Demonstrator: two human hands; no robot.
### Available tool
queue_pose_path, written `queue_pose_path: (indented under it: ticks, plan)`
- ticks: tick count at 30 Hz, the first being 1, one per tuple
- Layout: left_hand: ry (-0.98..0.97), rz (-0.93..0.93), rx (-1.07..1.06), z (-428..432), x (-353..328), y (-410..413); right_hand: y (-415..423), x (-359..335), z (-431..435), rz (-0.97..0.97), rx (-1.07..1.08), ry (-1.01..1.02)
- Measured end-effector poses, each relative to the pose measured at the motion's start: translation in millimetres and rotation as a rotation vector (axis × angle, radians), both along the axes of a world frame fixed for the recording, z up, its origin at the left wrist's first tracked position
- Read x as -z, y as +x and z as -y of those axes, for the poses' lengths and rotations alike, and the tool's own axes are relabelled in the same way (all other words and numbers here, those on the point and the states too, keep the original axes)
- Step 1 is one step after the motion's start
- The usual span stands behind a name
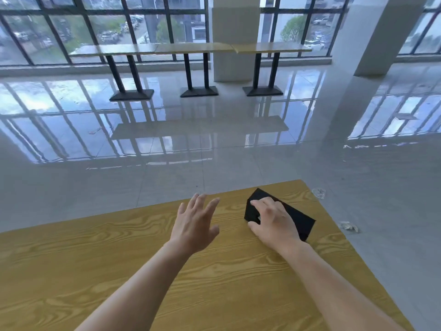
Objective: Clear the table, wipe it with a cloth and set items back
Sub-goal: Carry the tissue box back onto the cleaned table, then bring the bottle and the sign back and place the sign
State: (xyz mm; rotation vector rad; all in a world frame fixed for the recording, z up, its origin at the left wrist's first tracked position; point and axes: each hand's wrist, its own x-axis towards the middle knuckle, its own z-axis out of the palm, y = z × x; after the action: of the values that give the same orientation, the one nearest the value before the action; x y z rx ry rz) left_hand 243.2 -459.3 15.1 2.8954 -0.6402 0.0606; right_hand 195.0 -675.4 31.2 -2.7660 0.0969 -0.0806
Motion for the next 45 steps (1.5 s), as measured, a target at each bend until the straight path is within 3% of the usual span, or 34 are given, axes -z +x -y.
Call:
queue_pose_path:
  ticks: [9,24,45]
  plan:
    - [-0.017,0.027,-0.212,-146.4,-22.0,-53.9,-15.4,-23.7,-137.8,0.062,-0.21,-0.075]
    - [0.015,0.037,-0.533,-425.7,-39.2,-180.4,-73.6,-35.4,-443.2,0.079,-0.508,0.0]
    - [0.006,0.091,-0.927,-617.4,-47.2,-171.1,7.5,-40.7,-665.1,0.019,-0.885,0.124]
